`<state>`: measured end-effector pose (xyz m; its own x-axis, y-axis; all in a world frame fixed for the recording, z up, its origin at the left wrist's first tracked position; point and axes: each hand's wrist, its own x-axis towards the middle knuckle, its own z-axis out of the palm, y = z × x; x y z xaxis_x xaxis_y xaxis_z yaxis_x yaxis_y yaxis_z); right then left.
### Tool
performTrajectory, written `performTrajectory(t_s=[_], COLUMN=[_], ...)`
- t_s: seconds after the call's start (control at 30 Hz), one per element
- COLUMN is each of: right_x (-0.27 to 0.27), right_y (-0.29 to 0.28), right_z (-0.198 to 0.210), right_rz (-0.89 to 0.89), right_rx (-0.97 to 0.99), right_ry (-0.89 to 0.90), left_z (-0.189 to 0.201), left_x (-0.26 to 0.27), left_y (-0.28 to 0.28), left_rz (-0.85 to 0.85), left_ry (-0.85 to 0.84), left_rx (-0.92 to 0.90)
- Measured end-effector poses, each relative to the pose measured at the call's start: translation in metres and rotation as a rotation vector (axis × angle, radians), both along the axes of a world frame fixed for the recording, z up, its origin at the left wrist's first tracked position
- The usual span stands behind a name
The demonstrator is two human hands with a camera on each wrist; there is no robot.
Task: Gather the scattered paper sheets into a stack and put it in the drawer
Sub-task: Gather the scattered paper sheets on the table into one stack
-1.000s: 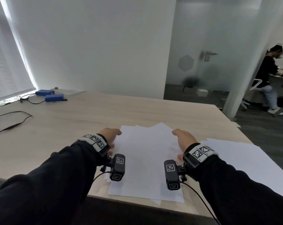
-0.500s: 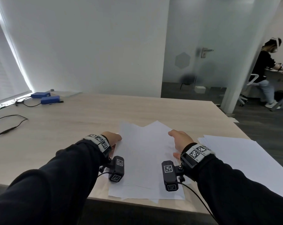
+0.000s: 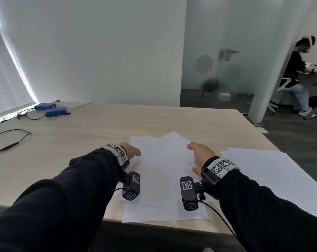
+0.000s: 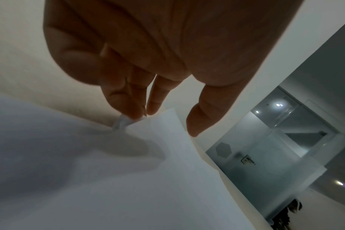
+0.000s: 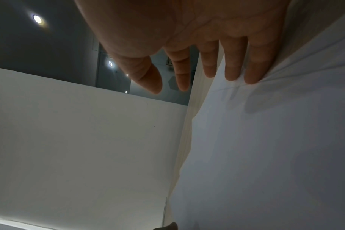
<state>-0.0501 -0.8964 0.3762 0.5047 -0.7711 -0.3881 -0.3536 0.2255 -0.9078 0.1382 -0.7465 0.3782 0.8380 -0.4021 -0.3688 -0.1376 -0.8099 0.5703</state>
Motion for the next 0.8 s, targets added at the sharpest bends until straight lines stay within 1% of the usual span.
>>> performTrajectory(t_s=[0.2, 0.4, 0.53, 0.67, 0.8], right_x=[-0.005, -0.006, -0.008, -0.007, -0.008], right_y=[-0.003, -0.003, -0.003, -0.004, -0.005], right_z=[-0.003, -0.002, -0.003, -0.004, -0.005], right_rz=[-0.010, -0.006, -0.015, -0.016, -0.012], right_rx=[0.019, 0.001, 0.002, -0.010, -0.031], right_ry=[-0.037, -0.034, -0.037, -0.053, -0.055], left_z=[-0.003, 0.000, 0.002, -0.001, -0.008], left_x=[0.002, -0.008, -0.004, -0.001, -0.009], left_y=[-0.004, -0.015, -0.022, -0.023, -0.022], left_rz=[-0.043, -0.104, -0.092, -0.037, 0.038], left_ry=[-0.032, -0.066, -0.048, -0.008, 0.146], left_rx=[0.111, 0.133, 0.056, 0.004, -0.145])
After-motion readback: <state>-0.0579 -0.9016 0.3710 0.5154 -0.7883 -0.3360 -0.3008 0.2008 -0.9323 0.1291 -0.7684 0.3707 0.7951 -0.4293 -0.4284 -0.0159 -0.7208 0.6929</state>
